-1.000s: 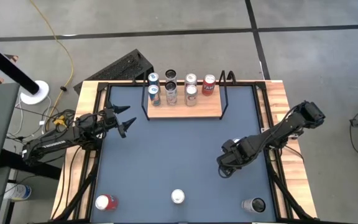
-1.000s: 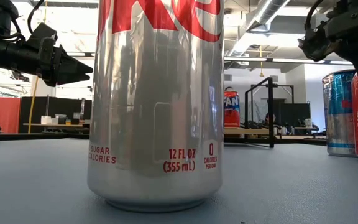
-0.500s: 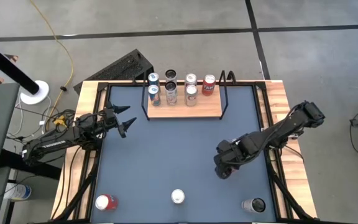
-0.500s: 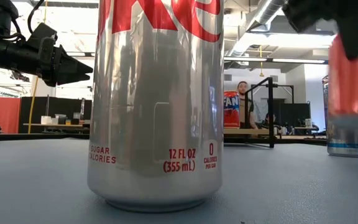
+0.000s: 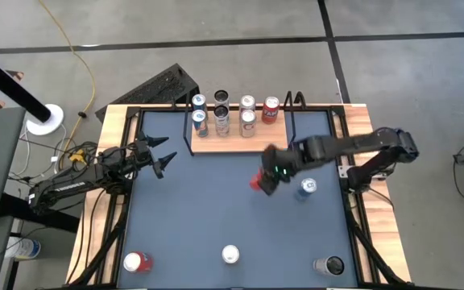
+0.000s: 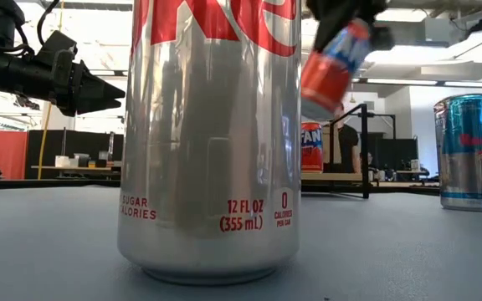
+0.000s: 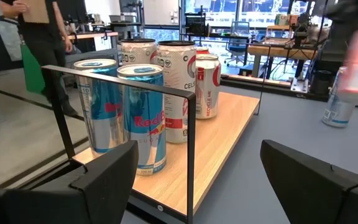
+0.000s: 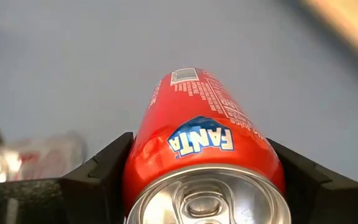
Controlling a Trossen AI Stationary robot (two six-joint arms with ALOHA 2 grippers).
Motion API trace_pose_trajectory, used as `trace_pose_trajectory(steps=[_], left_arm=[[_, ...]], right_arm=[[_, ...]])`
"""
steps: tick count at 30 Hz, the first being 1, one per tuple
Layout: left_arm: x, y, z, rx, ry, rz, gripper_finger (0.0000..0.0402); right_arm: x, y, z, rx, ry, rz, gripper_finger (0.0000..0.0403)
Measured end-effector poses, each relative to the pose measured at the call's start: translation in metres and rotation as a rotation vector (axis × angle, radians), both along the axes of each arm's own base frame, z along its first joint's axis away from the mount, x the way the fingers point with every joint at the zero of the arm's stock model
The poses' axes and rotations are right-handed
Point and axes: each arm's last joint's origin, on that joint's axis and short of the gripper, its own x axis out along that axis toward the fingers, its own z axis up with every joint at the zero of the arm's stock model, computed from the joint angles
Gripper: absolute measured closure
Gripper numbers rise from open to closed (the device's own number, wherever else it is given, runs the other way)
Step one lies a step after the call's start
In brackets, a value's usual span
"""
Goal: Place canned beverage on shelf
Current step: Put the right orange soda can onto the shelf aligned with the other orange soda can
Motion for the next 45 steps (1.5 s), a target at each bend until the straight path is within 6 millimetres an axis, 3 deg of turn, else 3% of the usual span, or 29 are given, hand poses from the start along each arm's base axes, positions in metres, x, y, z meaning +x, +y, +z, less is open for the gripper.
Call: trace_pose_trajectory(steps=[8, 15, 26, 33, 45], left_arm=[[0.0, 0.0, 0.0, 0.0, 0.0, 0.0, 0.0074], [0.0, 0.0, 0.0, 0.0, 0.0, 0.0, 0.0074], [0.0, 0.0, 0.0, 0.0, 0.0, 0.0, 0.0074], [0.0, 0.0, 0.0, 0.0, 0.0, 0.0, 0.0074], [0.0, 0.0, 0.0, 0.0, 0.0, 0.0, 0.0074]], right_arm=[[-0.001, -0.087, 0.004, -0.116, -0.005, -0.046, 0.0121], [-0.011, -0.131, 0.005, -0.145, -0.02, -0.029, 0.0121], [-0.022, -0.168, 0.005, -0.178, -0.007, -0.001, 0.0121], [-0.01, -0.188, 0.037, -0.184, 0.11, 0.057, 0.0121], [0.018, -0.204, 0.003, -0.111, 0.375, 0.141, 0.0121]])
